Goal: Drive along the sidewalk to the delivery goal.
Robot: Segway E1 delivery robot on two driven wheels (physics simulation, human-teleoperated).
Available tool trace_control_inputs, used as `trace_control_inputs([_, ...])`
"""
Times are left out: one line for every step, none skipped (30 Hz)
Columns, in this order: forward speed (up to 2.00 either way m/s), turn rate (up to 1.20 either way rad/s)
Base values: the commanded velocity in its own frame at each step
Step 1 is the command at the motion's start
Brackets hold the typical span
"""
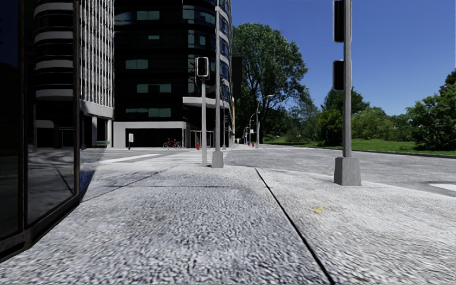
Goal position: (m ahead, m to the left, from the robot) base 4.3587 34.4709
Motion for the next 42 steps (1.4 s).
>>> trace_control_inputs([2.00, 0.12])
trace_control_inputs([2.00, 0.12])
trace_control_inputs([2.00, 0.12])
trace_control_inputs([2.00, 0.12])
trace_control_inputs([2.00, 0.13])
trace_control_inputs([2.00, 0.16])
trace_control_inputs([2.00, 0.17])
trace_control_inputs([2.00, 0.19])
trace_control_inputs([2.00, 0.20])
trace_control_inputs([1.98, 0.20])
trace_control_inputs([1.86, 0.21])
trace_control_inputs([1.68, 0.21])
trace_control_inputs([1.57, 0.21])
trace_control_inputs([1.54, 0.21])
trace_control_inputs([1.51, 0.21])
trace_control_inputs([1.50, 0.22])
trace_control_inputs([1.49, 0.25])
trace_control_inputs([1.48, 0.27])
trace_control_inputs([1.48, 0.27])
trace_control_inputs([1.45, 0.29])
trace_control_inputs([1.44, 0.30])
trace_control_inputs([1.43, 0.30])
trace_control_inputs([1.43, 0.30])
trace_control_inputs([1.43, 0.30])
trace_control_inputs([1.39, 0.31])
trace_control_inputs([1.34, 0.33])
trace_control_inputs([1.30, 0.34])
trace_control_inputs([1.25, 0.35])
trace_control_inputs([1.17, 0.36])
trace_control_inputs([1.14, 0.36])
trace_control_inputs([1.13, 0.36])
trace_control_inputs([1.12, 0.36])
trace_control_inputs([1.12, 0.36])
trace_control_inputs([1.12, 0.36])
trace_control_inputs([1.12, 0.37])
trace_control_inputs([1.12, 0.38])
trace_control_inputs([1.12, 0.42])
trace_control_inputs([1.12, 0.45])
trace_control_inputs([1.12, 0.46])
trace_control_inputs([1.12, 0.46])
trace_control_inputs([1.17, 0.46])
trace_control_inputs([1.32, 0.46])
